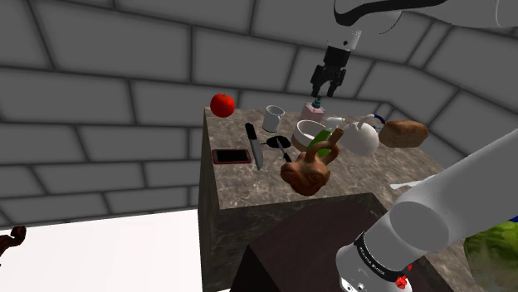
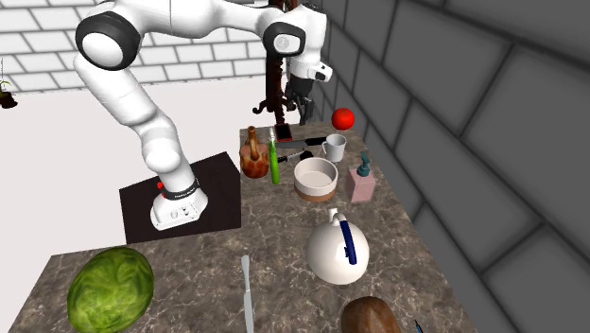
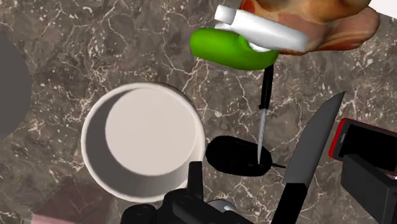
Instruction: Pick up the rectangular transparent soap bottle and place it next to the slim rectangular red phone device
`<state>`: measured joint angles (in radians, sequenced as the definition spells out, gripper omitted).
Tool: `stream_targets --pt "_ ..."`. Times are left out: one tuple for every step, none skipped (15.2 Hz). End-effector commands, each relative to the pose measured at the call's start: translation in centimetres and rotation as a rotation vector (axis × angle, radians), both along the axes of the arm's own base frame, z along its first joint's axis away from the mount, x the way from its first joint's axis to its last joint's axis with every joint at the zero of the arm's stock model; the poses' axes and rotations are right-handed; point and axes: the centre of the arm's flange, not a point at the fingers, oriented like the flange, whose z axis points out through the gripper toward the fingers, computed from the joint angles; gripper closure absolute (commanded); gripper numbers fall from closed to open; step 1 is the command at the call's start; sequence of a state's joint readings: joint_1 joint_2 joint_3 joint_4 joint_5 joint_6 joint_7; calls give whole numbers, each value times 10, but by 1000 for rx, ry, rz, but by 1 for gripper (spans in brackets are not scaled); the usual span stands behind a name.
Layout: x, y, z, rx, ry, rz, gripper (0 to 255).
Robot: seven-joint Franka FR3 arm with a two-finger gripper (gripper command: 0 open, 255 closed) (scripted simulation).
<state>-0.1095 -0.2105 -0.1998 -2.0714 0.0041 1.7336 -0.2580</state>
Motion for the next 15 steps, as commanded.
stream_targets --pt "17 -22 -10 -1 0 -13 0" --pt "25 -33 -13 0 -1 -20 0" --pt "32 -43 -16 0 -1 -26 0" --pt "39 -54 -19 0 -1 -33 0" --pt "47 -64 -22 0 -1 -39 0" --pt "54 -75 -25 1 -1 -46 0" --pt "61 -86 -28 1 -1 -53 0" --pt "68 -96 -31 1 -1 -59 0" --pt "75 -107 -34 2 -1 -66 0" --pt "82 -118 -37 2 -2 -72 0" --pt "89 -129 -40 2 -2 -79 0" --pt "96 -140 -43 2 -2 -85 0" --pt "103 -151 -46 3 -2 -92 0" --pt "110 -162 -49 3 -2 -99 0" --pt "116 -173 -52 3 -2 -105 0"
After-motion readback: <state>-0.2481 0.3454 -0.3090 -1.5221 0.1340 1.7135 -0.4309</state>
